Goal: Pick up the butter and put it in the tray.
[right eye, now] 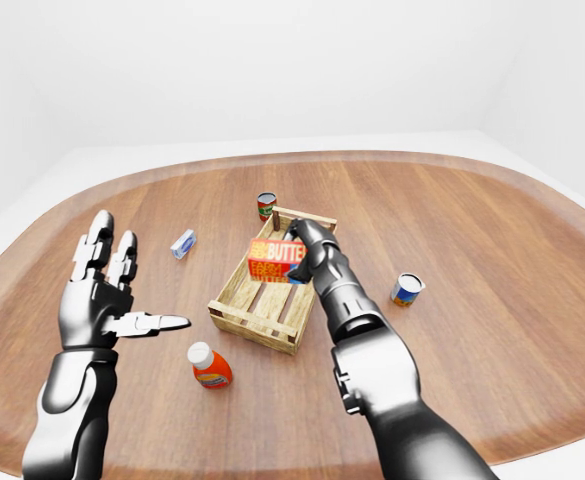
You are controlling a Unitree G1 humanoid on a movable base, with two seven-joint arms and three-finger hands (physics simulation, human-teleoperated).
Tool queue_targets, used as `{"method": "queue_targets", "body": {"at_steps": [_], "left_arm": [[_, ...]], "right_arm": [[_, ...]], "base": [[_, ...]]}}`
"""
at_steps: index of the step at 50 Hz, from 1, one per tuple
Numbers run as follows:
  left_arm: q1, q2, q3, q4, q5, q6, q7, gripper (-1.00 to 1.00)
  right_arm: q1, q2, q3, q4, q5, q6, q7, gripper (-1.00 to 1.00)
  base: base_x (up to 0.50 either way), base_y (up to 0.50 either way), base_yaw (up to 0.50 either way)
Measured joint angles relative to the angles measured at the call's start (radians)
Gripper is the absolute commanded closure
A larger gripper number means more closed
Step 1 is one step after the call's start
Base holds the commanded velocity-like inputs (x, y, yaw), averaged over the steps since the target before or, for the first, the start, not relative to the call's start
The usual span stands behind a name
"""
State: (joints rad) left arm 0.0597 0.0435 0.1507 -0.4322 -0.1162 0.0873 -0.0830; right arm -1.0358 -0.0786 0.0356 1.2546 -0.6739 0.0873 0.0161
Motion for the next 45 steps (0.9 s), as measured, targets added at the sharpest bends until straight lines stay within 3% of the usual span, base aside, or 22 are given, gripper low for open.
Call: {"method": "queue_targets", "body": {"at_steps": [45], "left_arm": [[-0.004,0.002,0.003,0.005,-0.005,0.000,-0.004,-1.00]], "right_arm": [[0.062,0.069,-0.037,0.047,-0.018,0.000,-0.177,1.00]], "base": [[0.00,0.00,0.00]]}}
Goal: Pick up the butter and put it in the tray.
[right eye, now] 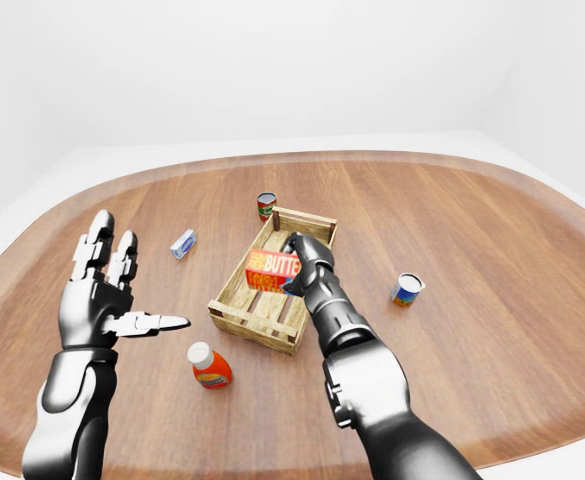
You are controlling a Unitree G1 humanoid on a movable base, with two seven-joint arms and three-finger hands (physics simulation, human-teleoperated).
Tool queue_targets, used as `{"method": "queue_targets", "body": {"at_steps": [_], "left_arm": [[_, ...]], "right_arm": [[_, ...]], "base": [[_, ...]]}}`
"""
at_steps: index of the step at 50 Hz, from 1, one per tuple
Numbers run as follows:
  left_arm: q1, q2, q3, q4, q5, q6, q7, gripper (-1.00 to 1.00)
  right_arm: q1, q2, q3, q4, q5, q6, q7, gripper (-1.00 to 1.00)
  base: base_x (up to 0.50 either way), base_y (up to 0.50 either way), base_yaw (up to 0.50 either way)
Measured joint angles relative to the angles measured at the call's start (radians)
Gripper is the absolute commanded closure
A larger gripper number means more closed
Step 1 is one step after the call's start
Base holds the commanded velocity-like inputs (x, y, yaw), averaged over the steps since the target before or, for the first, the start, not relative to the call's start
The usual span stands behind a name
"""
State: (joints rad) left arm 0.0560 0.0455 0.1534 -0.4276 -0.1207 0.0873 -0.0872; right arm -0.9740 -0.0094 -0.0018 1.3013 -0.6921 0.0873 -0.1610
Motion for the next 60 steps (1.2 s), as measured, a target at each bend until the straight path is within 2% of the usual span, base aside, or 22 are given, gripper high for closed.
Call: {"method": "queue_targets", "body": {"at_steps": [19,48,49,50,51,60], "left_arm": [[0.002,0.000,0.001,-0.005,-0.003,0.000,-0.003,-1.00],[0.001,0.001,0.007,-0.014,-0.011,0.000,-0.005,-1.00],[0.001,0.001,0.007,-0.015,-0.011,0.000,-0.006,-1.00],[0.001,0.001,0.007,-0.015,-0.011,0.000,-0.006,-1.00],[0.001,0.001,0.007,-0.015,-0.011,0.000,-0.006,-1.00],[0.003,0.001,0.007,-0.019,-0.011,0.000,-0.007,-1.00]], "right_arm": [[0.012,0.011,-0.018,0.003,0.008,0.000,-0.035,1.00],[0.040,0.029,-0.025,0.007,0.022,0.000,-0.021,1.00],[0.040,0.029,-0.025,0.007,0.022,0.000,-0.021,0.76],[0.040,0.029,-0.026,0.006,0.020,0.000,-0.022,0.40],[0.040,0.029,-0.026,0.006,0.020,0.000,-0.023,-1.00],[0.029,0.028,-0.044,-0.008,0.034,0.000,-0.033,-1.00]], "base": [[0.00,0.00,0.00],[0.00,0.00,0.00],[0.00,0.00,0.00],[0.00,0.00,0.00],[0.00,0.00,0.00],[0.00,0.00,0.00]]}}
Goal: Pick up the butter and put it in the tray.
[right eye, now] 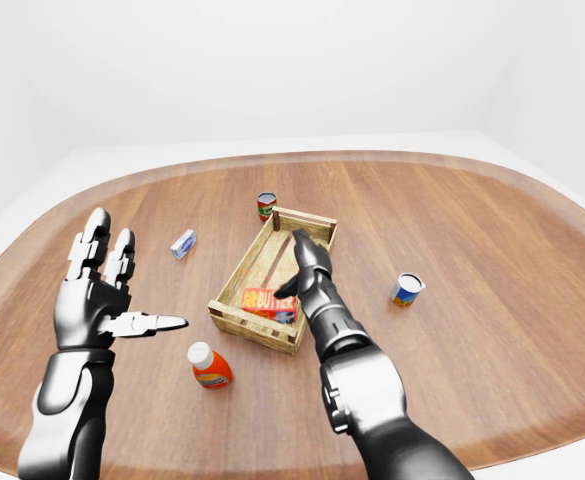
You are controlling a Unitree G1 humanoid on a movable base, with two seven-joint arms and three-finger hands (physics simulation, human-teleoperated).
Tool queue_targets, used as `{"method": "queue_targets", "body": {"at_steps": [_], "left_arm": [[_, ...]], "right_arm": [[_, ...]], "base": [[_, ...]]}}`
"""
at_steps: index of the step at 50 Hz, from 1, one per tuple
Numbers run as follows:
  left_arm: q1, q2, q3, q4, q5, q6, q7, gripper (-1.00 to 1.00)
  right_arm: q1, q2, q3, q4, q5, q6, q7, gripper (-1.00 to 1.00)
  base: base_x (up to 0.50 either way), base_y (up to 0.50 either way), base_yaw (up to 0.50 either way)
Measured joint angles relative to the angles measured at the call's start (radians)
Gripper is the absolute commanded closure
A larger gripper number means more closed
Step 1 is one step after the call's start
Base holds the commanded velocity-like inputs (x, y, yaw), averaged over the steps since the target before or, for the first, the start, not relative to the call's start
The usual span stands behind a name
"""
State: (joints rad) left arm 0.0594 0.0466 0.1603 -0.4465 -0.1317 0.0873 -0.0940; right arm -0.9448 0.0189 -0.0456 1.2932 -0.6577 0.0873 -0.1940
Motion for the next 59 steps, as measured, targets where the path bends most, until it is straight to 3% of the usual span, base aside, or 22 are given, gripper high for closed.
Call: {"method": "queue_targets", "body": {"at_steps": [21,35,45,59], "left_arm": [[0.006,-0.003,-0.004,-0.004,0.003,0.000,-0.003,-1.00],[0.014,-0.005,-0.006,-0.017,0.004,0.000,-0.006,-1.00],[0.016,-0.006,-0.007,-0.023,0.005,0.000,-0.007,-1.00],[0.018,-0.006,-0.005,-0.031,0.003,0.000,-0.008,-1.00]], "right_arm": [[-0.025,0.001,-0.011,-0.015,0.029,0.000,0.000,-1.00],[-0.088,-0.027,-0.007,-0.127,0.180,0.000,0.081,-1.00],[0.027,-0.059,0.019,-0.540,0.318,0.000,0.204,-1.00],[0.345,-0.057,0.062,-1.252,0.349,0.000,0.315,-1.00]], "base": [[0.00,0.00,0.00],[0.00,0.00,0.00],[0.00,0.00,0.00],[0.00,0.00,0.00]]}}
